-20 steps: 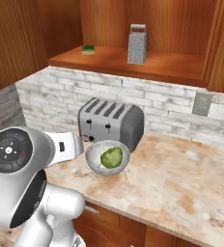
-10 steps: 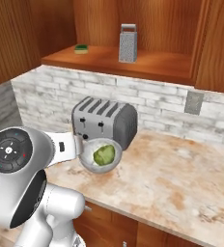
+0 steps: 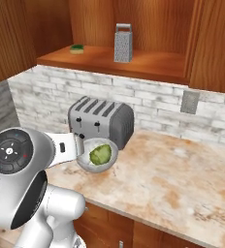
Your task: Pick the cheese from the fridge and the cheese grater from the cabinet and place them next to the salad bowl.
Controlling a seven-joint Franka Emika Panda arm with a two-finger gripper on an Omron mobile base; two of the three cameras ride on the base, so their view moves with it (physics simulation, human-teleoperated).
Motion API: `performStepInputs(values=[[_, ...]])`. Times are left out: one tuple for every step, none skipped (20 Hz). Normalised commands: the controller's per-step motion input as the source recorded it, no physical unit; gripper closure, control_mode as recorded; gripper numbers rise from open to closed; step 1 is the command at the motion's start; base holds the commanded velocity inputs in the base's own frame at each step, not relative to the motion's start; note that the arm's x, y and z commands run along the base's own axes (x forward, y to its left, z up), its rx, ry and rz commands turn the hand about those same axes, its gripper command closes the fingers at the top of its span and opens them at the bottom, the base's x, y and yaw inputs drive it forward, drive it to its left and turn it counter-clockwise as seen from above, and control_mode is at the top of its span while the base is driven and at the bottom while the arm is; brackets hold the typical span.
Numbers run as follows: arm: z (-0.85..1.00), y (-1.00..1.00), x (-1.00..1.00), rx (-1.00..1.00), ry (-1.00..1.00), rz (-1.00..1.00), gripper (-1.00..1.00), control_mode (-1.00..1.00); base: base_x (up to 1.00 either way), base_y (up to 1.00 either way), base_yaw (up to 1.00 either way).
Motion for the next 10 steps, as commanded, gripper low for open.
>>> performStepInputs(values=[[0.00,0.00,0.00,0.00,0.00,0.00,1.00,1.00,0.92,-0.02,0.00],[0.00,0.00,0.00,0.00,0.00,0.00,1.00,1.00,0.79,-0.01,0.00],[0.00,0.00,0.00,0.00,0.00,0.00,1.00,1.00,0.58,0.00,0.00],[0.00,0.00,0.00,0.00,0.00,0.00,1.00,1.00,0.40,0.00,0.00],[0.00,0.00,0.00,0.00,0.00,0.00,1.00,1.00,0.29,0.00,0.00],[0.00,0.00,0.07,0.00,0.00,0.00,1.00,-1.00,0.00,0.00,0.00],[0.00,0.00,0.00,0.00,0.00,0.00,1.00,-1.00,0.00,0.00,0.00],[0.00,0.00,0.00,0.00,0.00,0.00,1.00,-1.00,0.00,0.00,0.00],[0.00,0.00,0.00,0.00,0.00,0.00,1.00,-1.00,0.00,0.00,0.00],[0.00,-0.04,0.00,0.00,0.00,0.00,1.00,-1.00,0.00,0.00,0.00]])
